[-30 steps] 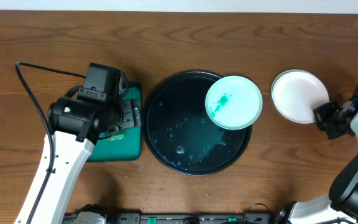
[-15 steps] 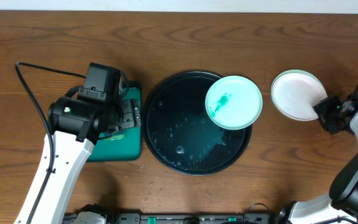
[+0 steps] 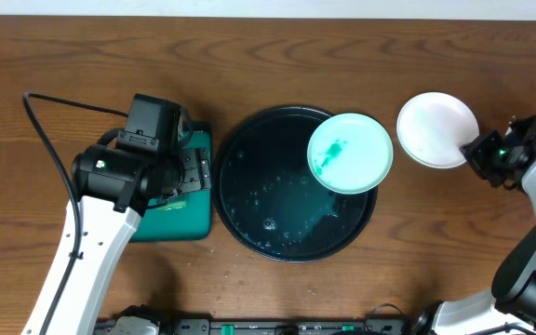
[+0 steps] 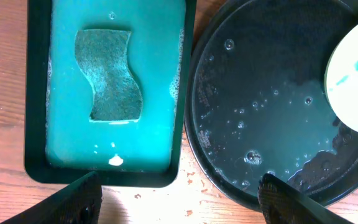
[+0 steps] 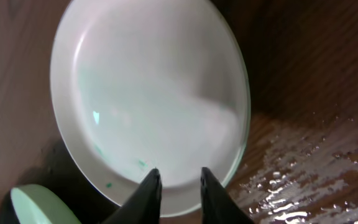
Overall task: Clean dirty plates on tray and stack at the side
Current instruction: 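Open the right gripper and pull back from the stacked plates, then grip the rim of the green-stained plate on the black tray with the right gripper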
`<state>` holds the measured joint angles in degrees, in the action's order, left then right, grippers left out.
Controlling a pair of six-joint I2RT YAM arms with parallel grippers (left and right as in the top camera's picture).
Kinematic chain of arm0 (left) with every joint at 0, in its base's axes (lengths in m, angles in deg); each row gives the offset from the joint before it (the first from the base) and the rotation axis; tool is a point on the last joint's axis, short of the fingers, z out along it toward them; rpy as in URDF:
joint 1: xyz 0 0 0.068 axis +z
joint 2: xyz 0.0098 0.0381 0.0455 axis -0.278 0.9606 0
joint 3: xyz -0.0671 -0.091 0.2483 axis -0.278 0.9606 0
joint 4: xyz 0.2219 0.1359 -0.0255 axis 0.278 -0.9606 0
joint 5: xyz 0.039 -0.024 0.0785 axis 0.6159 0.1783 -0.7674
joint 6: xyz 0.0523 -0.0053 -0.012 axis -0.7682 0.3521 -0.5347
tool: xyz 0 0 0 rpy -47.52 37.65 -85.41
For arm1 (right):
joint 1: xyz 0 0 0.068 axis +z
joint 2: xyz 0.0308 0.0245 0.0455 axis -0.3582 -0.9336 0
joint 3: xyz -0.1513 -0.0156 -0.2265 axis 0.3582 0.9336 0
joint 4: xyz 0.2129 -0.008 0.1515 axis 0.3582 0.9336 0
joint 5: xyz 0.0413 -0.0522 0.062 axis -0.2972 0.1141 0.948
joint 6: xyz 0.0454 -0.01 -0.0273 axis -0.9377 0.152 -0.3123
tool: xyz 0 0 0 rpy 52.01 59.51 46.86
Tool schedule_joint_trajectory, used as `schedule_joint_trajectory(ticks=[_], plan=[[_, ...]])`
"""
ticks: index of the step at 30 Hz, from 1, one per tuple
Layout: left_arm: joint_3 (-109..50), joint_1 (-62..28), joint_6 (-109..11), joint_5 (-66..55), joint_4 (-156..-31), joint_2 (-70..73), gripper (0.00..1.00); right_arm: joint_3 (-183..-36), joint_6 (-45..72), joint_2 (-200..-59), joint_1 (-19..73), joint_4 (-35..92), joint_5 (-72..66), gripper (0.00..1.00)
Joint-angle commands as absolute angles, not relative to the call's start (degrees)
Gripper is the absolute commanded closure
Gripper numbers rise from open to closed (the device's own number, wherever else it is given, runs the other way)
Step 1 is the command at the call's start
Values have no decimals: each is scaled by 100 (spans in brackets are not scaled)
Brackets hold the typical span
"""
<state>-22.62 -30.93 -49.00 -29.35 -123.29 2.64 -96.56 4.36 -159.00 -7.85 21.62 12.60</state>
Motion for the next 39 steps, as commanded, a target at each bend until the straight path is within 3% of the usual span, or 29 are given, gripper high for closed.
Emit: schedule_joint_trajectory(ticks=[1,6,10,17,23,26,30,39], plan=[[-2185,-3106,-4937,-3005,-12325,299,19,-9759,641,-15948,-656,2289,1402,84],[-2185,-3106,-4937,-3005,-12323,343,19,-9761,1826,-15879,-245,2393,2788,74],[-2185,-3106,-4935,-3005,-12323,395,19,-9759,1981,-15859,319,2721,2932,67],[-2185,-3106,-4935,-3005,-12325,448,19,-9759,1963,-15859,1265,2997,1984,62],[-2185,-3106,-4937,-3005,-12325,448,19,-9759,1034,-15859,1692,2988,556,58],[-2185,-3108,-4937,-3005,-12323,448,19,-9757,932,-15876,1692,2968,441,59],[-2185,-3106,-4939,-3007,-12323,448,19,-9748,746,-15966,1694,2968,449,73],[-2185,-3108,-4937,-3005,-12329,448,19,-9735,652,-16209,1856,2745,519,75]])
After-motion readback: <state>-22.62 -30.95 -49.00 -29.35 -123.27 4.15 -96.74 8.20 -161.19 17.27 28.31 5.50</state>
